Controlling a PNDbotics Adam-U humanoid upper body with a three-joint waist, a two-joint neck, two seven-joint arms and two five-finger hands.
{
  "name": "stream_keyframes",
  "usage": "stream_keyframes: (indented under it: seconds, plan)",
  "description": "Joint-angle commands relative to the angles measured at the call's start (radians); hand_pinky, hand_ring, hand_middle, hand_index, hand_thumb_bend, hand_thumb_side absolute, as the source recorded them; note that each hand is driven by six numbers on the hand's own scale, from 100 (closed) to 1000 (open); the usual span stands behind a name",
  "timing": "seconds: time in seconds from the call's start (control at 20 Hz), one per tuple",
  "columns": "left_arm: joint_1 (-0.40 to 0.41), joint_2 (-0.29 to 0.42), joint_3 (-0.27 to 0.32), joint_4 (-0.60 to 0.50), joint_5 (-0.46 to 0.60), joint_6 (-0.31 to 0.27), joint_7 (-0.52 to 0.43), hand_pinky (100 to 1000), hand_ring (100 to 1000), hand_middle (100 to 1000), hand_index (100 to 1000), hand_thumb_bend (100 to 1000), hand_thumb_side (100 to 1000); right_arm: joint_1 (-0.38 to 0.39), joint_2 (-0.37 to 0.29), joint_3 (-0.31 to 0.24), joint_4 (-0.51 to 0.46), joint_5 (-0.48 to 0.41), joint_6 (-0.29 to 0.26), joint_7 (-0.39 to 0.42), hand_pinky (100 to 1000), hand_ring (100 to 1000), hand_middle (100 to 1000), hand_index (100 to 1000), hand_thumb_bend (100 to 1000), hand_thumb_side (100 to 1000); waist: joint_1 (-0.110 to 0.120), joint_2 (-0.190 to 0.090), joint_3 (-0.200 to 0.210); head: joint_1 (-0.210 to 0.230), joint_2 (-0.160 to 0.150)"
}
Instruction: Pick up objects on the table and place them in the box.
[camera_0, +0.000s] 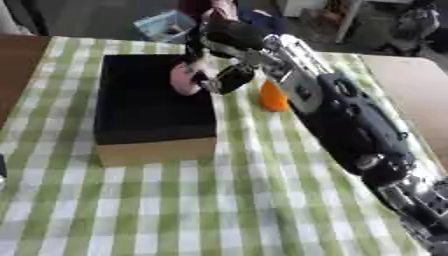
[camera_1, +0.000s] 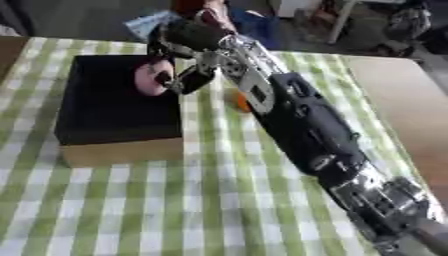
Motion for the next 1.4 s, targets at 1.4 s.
stream_keyframes:
  seconds: [1.4]
  plan:
    - [-0.004, 0.024, 0.007, -0.018, -0.007, 0.0, 0.005, 667, 531, 531, 551, 198, 100, 0.064, -0.267, -0.18, 0.011, -0.093, 0.088, 0.078, 755, 681, 667, 853, 509, 127, 0.009, -0.01, -0.06, 0.02, -0.028]
